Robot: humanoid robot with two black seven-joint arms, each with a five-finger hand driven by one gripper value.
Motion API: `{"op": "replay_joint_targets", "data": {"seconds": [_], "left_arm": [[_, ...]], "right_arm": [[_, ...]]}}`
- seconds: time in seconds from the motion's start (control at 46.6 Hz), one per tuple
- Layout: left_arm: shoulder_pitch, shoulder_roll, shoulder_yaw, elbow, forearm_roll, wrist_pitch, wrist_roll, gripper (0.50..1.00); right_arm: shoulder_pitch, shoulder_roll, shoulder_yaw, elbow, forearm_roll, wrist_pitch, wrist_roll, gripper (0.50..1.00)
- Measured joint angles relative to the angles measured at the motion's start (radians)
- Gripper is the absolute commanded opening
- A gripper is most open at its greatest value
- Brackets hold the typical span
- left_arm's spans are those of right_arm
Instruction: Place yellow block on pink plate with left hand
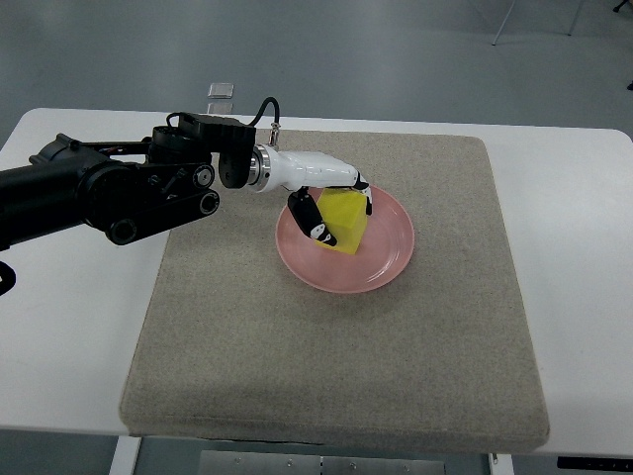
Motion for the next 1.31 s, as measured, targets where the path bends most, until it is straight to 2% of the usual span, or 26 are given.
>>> {"op": "replay_joint_targets", "data": {"seconds": [0.086, 0.172, 0.215, 0.387, 0.494, 0.73, 0.794, 1.117, 1.31], "left_arm": [[0.002, -0.003, 0.001, 0.004, 0.000, 0.000, 0.000, 0.919], [0.002, -0.003, 0.003, 0.004, 0.000, 0.000, 0.000, 0.977], [0.002, -0.003, 0.003, 0.004, 0.000, 0.000, 0.000, 0.990], [0.001, 0.001, 0.003, -0.008, -0.008, -0.023, 0.000, 0.992], [-0.007, 0.016, -0.012, -0.029, -0.025, -0.067, 0.000, 0.992], [-0.004, 0.091, -0.162, -0.020, -0.166, -0.256, 0.001, 0.992], [0.000, 0.112, -0.176, -0.005, -0.218, -0.281, 0.003, 0.992], [0.023, 0.221, -0.181, 0.067, -0.715, -0.303, 0.003, 0.992], [0.068, 0.219, -0.179, 0.196, -1.029, -0.298, 0.002, 0.994]], "right_arm": [[0.000, 0.000, 0.000, 0.000, 0.000, 0.000, 0.000, 0.924], [0.000, 0.000, 0.000, 0.000, 0.000, 0.000, 0.000, 0.924], [0.000, 0.000, 0.000, 0.000, 0.000, 0.000, 0.000, 0.924], [0.000, 0.000, 0.000, 0.000, 0.000, 0.000, 0.000, 0.924], [0.000, 0.000, 0.000, 0.000, 0.000, 0.000, 0.000, 0.924], [0.000, 0.000, 0.000, 0.000, 0.000, 0.000, 0.000, 0.924], [0.000, 0.000, 0.000, 0.000, 0.000, 0.000, 0.000, 0.924], [0.000, 0.000, 0.000, 0.000, 0.000, 0.000, 0.000, 0.924], [0.000, 0.000, 0.000, 0.000, 0.000, 0.000, 0.000, 0.924]]}}
